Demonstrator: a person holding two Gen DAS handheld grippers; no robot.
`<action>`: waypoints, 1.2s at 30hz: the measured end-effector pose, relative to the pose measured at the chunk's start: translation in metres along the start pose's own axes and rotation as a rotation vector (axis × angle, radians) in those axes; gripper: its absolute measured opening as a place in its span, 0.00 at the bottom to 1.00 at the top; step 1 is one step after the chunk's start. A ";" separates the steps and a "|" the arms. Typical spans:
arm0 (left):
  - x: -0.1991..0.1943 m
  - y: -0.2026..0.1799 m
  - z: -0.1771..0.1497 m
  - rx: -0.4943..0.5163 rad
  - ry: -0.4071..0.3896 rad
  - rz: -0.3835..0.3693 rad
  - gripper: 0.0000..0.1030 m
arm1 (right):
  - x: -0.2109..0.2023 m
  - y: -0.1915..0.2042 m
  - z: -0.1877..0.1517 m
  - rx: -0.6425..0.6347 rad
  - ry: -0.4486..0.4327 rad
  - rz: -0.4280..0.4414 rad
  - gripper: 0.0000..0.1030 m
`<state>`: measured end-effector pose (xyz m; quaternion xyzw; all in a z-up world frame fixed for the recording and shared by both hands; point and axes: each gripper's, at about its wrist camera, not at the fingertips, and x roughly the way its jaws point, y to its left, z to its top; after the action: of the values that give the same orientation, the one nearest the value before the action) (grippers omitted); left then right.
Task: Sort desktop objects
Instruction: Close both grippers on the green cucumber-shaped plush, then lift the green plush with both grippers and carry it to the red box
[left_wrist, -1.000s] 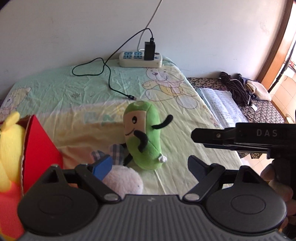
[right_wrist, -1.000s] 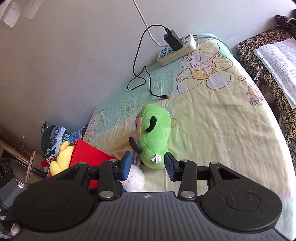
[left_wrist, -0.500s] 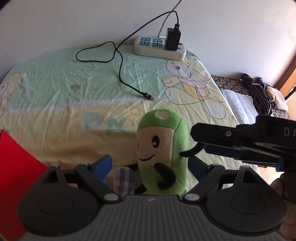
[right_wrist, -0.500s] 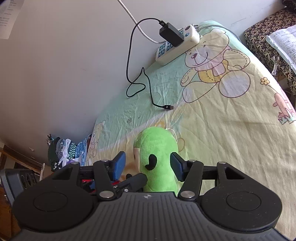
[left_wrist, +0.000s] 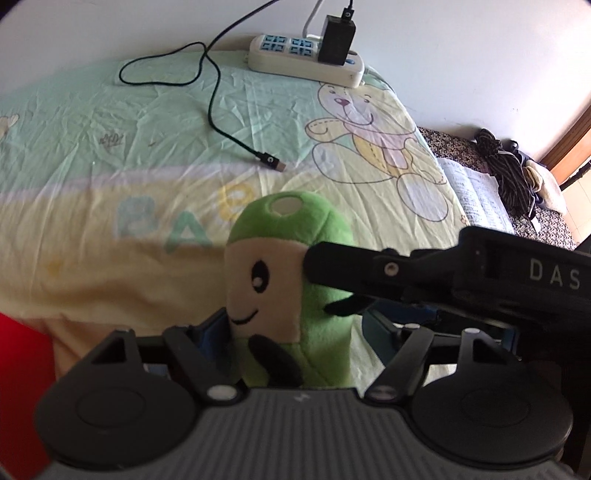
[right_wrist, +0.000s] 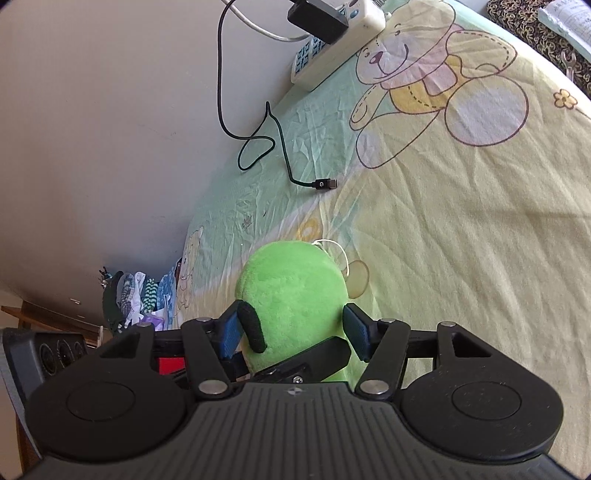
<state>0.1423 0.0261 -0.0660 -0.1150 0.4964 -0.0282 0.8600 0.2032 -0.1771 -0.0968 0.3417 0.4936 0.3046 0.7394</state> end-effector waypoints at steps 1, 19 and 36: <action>-0.002 0.000 0.000 0.001 0.000 -0.003 0.72 | 0.001 -0.003 0.001 0.014 -0.001 0.009 0.59; -0.060 -0.033 -0.039 0.070 -0.023 -0.104 0.73 | -0.060 0.008 -0.034 0.035 -0.037 0.003 0.51; -0.139 -0.039 -0.107 0.143 -0.117 -0.131 0.73 | -0.118 0.041 -0.117 0.000 -0.128 0.010 0.51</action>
<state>-0.0178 -0.0074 0.0090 -0.0871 0.4338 -0.1127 0.8897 0.0505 -0.2222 -0.0348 0.3629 0.4436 0.2856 0.7681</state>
